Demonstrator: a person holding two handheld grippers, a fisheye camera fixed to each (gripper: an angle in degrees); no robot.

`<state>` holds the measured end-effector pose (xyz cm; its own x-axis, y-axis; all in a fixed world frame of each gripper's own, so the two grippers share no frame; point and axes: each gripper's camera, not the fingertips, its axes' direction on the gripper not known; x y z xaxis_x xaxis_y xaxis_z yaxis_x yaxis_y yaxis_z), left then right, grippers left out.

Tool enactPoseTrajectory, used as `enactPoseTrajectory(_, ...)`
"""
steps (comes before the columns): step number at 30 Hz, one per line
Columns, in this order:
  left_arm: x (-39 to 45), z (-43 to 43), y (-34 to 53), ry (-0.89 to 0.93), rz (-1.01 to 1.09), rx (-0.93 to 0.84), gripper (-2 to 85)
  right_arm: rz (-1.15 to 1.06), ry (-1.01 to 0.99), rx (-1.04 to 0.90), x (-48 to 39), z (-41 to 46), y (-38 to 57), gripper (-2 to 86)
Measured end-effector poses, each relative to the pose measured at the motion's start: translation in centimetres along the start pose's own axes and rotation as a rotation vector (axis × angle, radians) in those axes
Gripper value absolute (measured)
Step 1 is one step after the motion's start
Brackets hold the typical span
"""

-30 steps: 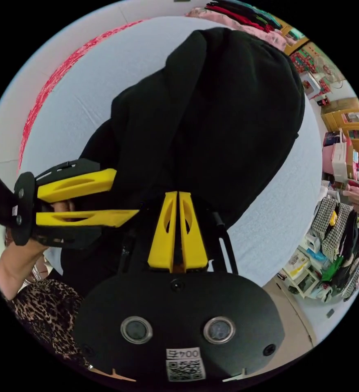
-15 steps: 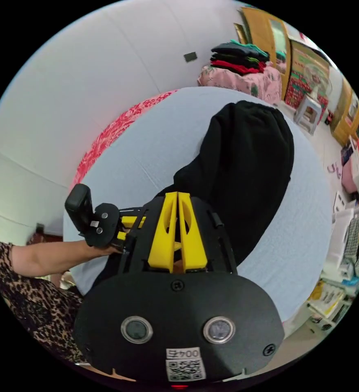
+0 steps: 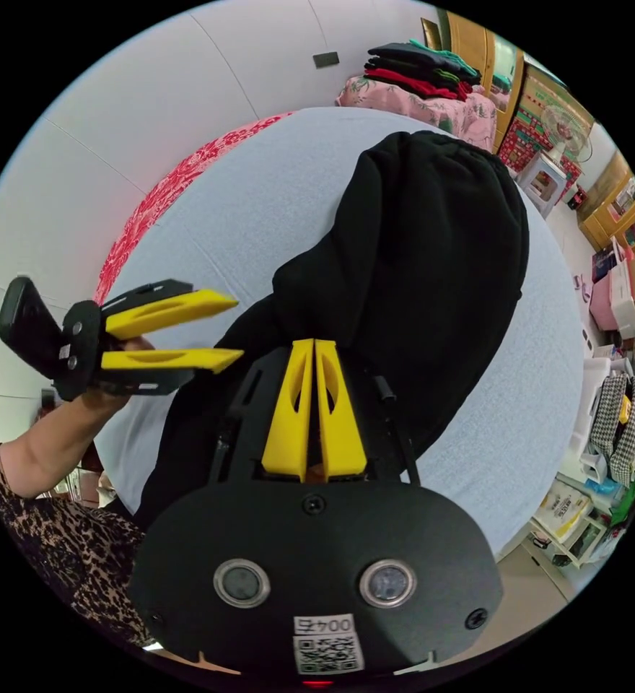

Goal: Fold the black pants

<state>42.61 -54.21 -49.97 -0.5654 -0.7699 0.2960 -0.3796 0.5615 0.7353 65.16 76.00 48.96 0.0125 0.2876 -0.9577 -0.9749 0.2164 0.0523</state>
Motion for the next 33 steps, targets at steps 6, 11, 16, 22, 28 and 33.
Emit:
enactPoseTrajectory(6,1.7,4.4,-1.6,-0.174,0.092,-0.152,12.2,0.004,-0.005,-0.013,-0.1,0.6,-0.9,-0.8)
enactPoseTrajectory(11,1.3,5.1,-3.6,-0.195,0.096,-0.185,10.7,-0.011,0.017,0.009,-1.1,-0.4,-0.6,-0.8)
enactPoseTrajectory(16,-2.8,3.2,-3.9,-0.109,0.011,-0.156,3.6,0.002,-0.019,0.027,-2.8,-2.2,3.3,-0.8)
enactPoseTrajectory(22,-8.4,-1.1,-2.6,-0.045,-0.074,-0.127,2.6,-0.021,0.008,-0.220,-5.7,2.2,8.2,-0.8)
enactPoseTrajectory(28,-17.5,0.9,2.1,0.083,-0.269,-0.226,2.1,-0.069,0.087,-0.371,-6.4,6.2,7.8,-0.8)
enactPoseTrajectory(33,-21.4,2.7,3.5,0.207,-0.323,-0.254,2.2,-0.035,-0.059,-0.365,-4.1,6.6,6.7,-0.8)
